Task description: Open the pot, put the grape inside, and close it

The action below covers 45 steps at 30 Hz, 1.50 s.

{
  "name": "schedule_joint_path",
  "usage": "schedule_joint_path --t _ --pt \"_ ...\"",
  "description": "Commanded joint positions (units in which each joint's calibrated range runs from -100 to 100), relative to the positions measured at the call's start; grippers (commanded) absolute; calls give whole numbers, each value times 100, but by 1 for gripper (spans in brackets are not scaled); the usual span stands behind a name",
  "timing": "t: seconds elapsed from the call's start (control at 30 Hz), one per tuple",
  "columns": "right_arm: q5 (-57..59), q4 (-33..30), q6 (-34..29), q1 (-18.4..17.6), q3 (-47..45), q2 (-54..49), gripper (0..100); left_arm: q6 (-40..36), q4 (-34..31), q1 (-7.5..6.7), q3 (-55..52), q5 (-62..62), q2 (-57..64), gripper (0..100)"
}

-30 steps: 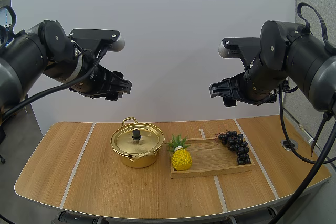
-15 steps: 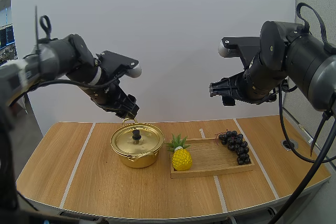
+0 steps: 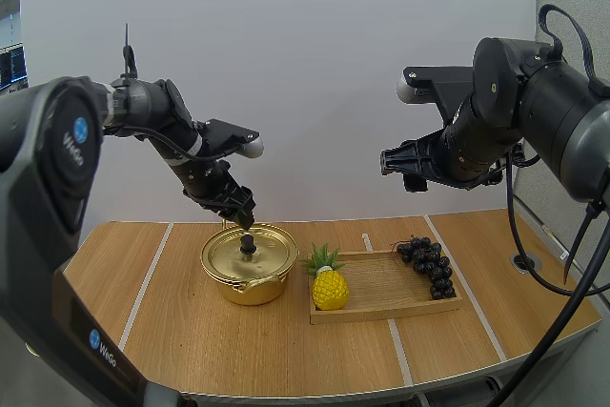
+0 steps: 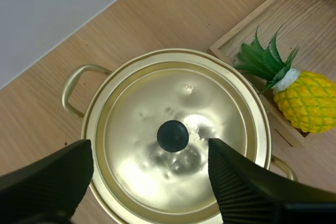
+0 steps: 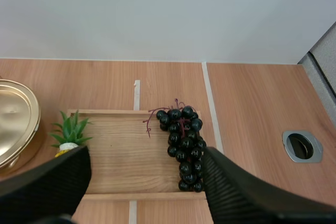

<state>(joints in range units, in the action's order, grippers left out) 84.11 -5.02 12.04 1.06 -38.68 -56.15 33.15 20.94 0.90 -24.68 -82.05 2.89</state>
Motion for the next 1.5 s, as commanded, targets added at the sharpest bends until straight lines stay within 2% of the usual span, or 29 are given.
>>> schedule_joint_path --t 0.0,0.2,0.6,0.97,1.0,1.03,1.07,1.1,1.13,1.17,1.47 --pt "-230 -45 31 3 73 -35 100 56 17 -75 55 -46 -211 100" --pt "-360 -45 31 3 73 -35 100 -45 -140 -321 55 460 -464 100" --pt "-287 -45 31 3 73 -35 100 -63 -153 -319 70 410 -1028 100" --pt "-289 95 31 3 73 -35 100 -110 -153 -319 70 176 -1031 100" --pt "-289 109 31 3 73 -35 100 -123 -153 -319 70 138 -1031 95" --pt "-289 135 31 3 73 -35 100 -123 -158 -319 84 59 -1031 73" --pt "-289 135 31 3 73 -35 100 -123 -158 -319 98 -1 -1031 59" --pt "-289 135 31 3 73 -35 100 -123 -158 -319 132 -143 -1031 23" --pt "-289 135 31 3 73 -35 100 -123 -158 -319 160 -241 -1031 3" --pt "-289 135 31 3 73 -35 100 -123 -168 -319 196 -355 -1031 0" --pt "-289 135 31 3 73 -35 100 -476 -208 -319 1036 -1761 -601 0"
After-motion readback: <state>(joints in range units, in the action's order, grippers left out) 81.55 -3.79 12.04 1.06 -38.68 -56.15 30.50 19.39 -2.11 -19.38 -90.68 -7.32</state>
